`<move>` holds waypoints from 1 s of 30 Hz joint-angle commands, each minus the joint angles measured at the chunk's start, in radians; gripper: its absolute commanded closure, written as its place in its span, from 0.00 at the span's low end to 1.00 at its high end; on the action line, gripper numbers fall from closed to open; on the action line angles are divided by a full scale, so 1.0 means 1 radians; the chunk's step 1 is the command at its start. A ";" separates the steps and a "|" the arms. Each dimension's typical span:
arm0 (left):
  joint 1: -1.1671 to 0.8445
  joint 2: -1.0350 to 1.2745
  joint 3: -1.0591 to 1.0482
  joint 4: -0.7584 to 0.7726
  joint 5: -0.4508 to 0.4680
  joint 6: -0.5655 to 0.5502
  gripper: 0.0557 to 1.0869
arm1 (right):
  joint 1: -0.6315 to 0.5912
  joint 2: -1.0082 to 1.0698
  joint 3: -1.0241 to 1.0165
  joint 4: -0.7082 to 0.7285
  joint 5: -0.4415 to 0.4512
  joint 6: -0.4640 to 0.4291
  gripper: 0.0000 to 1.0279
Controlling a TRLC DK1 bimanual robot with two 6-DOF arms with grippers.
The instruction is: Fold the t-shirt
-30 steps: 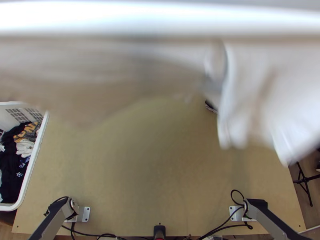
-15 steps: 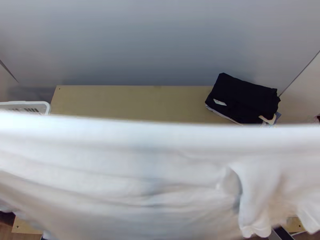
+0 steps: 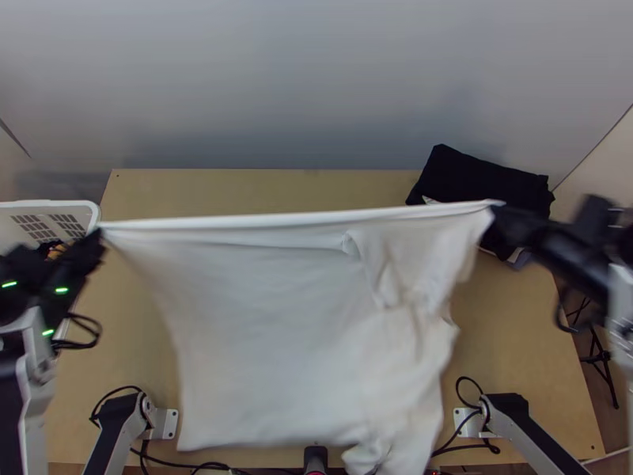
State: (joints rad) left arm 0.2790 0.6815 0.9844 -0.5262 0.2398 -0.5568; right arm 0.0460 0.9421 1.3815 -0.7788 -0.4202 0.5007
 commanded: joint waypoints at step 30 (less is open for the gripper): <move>-0.147 1.104 0.194 0.609 -0.096 0.029 0.97 | 0.127 0.934 0.146 0.395 0.078 0.087 0.97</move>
State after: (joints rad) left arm 0.1455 1.6829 1.1126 0.0639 0.1452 -0.5377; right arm 0.1421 1.7103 1.4429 -0.4026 -0.3553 0.5560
